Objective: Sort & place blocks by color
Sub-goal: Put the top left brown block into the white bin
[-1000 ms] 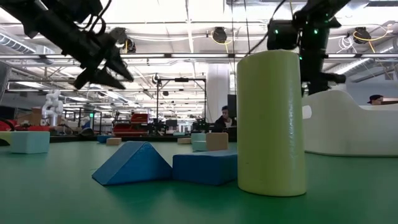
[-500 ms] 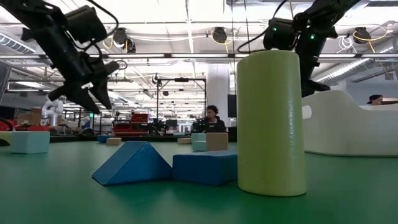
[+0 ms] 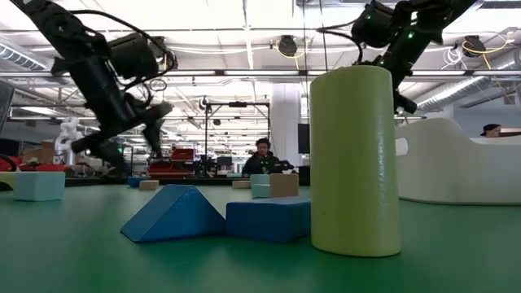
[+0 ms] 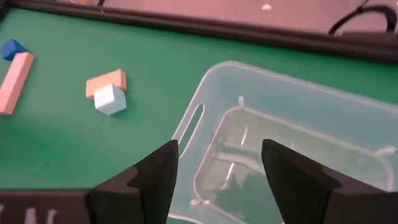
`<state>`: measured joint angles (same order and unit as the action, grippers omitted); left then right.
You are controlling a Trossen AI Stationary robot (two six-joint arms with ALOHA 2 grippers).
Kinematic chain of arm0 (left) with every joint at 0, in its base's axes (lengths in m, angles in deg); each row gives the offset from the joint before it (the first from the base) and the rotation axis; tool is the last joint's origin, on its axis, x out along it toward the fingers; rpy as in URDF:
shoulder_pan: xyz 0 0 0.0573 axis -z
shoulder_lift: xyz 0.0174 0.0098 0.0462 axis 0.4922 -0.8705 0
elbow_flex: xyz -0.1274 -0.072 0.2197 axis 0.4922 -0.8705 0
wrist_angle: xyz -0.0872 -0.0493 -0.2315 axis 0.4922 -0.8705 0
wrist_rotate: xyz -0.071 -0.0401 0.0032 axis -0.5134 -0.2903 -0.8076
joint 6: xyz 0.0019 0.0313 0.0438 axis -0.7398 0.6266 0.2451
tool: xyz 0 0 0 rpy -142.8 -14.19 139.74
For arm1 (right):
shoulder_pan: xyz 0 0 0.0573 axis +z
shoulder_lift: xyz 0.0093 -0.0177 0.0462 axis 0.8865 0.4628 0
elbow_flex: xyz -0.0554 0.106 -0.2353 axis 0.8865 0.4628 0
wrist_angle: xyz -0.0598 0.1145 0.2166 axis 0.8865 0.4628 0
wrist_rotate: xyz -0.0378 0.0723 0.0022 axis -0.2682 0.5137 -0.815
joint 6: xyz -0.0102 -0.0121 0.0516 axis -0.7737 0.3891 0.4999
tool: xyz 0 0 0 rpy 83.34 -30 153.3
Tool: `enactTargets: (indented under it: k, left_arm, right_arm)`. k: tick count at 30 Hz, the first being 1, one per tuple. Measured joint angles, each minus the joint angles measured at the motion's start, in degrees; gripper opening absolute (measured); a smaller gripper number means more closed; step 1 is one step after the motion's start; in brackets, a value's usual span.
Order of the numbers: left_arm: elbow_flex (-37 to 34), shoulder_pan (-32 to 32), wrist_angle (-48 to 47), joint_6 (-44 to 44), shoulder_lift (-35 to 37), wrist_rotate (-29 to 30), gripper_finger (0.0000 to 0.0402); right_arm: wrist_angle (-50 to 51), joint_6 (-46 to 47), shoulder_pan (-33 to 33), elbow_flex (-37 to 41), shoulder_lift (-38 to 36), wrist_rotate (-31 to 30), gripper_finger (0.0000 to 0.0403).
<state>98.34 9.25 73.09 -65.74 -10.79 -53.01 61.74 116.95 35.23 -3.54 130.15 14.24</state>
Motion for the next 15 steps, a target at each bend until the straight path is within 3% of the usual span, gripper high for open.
enactTargets:
  k: [3, 8, 15]
  left_arm:
    - [0.1, 0.0, 4.5, -5.8, 0.1, 3.6, 0.0348]
    - [0.0, 0.0, 3.2, -11.1, -2.7, 10.1, 0.0351]
    - [0.0, 0.0, 9.6, -11.7, -11.4, 10.6, 0.0351]
  right_arm:
    - [0.0, -3.3, -1.3, 0.0, -2.2, 0.0, 0.0224]
    - [0.0, -8.8, -3.8, 0.0, -5.3, 0.0, 0.0224]
    - [0.0, -13.6, -5.7, 0.0, -8.0, 0.0, 0.0224]
